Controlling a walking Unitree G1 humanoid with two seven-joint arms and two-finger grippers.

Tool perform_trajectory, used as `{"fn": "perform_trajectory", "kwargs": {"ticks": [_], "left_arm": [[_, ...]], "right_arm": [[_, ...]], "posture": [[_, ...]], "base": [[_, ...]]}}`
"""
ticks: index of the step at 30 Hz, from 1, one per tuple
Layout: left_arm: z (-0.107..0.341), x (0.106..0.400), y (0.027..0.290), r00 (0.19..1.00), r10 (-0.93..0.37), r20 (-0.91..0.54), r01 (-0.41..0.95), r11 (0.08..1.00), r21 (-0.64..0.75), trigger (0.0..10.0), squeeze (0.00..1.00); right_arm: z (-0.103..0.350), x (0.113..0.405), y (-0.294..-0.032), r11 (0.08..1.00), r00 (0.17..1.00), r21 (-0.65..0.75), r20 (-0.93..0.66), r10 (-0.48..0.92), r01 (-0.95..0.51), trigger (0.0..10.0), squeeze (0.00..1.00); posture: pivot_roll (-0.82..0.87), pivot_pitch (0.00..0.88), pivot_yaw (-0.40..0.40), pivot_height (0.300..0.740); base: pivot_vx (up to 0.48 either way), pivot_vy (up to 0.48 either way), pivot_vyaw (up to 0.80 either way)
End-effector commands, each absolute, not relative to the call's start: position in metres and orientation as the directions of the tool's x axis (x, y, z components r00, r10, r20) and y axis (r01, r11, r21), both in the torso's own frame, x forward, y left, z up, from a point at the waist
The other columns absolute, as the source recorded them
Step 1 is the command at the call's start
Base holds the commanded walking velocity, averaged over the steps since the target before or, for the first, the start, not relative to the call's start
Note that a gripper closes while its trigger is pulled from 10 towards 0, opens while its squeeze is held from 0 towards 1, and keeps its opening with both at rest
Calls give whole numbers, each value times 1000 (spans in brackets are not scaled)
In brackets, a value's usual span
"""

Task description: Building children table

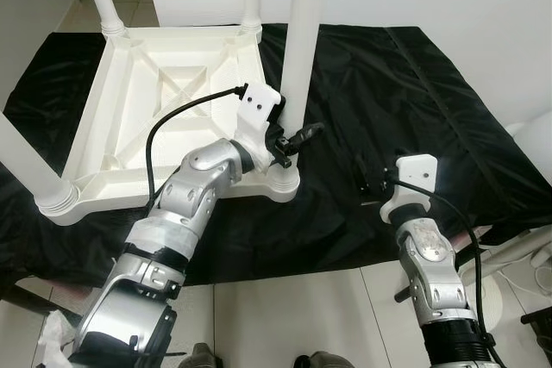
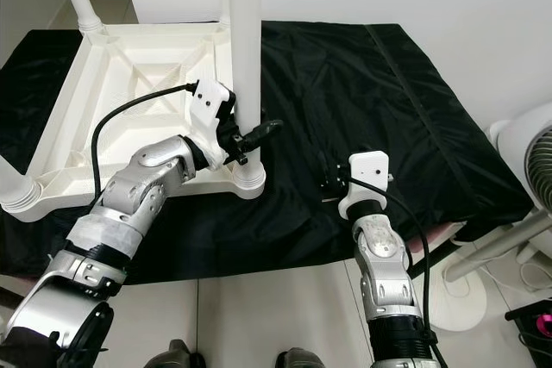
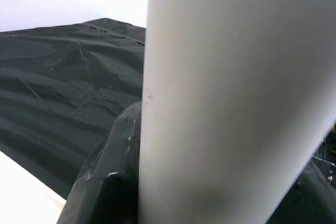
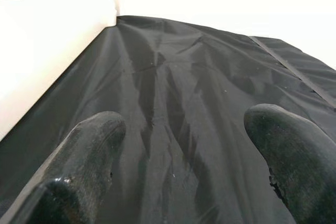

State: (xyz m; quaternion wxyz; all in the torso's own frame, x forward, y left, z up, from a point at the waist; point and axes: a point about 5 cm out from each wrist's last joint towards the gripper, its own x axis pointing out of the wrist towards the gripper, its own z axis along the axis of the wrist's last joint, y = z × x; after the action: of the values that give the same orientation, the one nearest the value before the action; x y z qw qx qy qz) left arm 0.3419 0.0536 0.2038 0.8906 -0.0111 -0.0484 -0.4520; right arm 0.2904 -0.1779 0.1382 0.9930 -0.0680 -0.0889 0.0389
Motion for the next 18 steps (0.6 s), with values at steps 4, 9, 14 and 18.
{"fn": "perform_trajectory", "kwargs": {"ticks": [4,9,14,18], "left_arm": [[208,337,62,535,-835,126,840,542,27,10000,1000],[205,324,70,497,-863,95,861,504,75,10000,0],[204,308,81,497,-867,44,854,497,152,10000,0],[206,299,90,532,-846,42,828,530,185,10000,0]], "right_arm": [[136,286,-179,988,982,-145,173,77,-52,10000,0],[133,282,-176,990,983,-132,165,80,-58,10000,0],[131,279,-173,989,983,-125,157,94,-74,10000,0],[131,278,-173,988,982,-133,160,101,-80,10000,0]], "posture": [[-132,59,23,740],[-129,66,30,740],[-120,70,33,740],[-117,68,35,740]], "base": [[0,0,0],[0,0,0],[0,0,0],[0,0,0]]}}
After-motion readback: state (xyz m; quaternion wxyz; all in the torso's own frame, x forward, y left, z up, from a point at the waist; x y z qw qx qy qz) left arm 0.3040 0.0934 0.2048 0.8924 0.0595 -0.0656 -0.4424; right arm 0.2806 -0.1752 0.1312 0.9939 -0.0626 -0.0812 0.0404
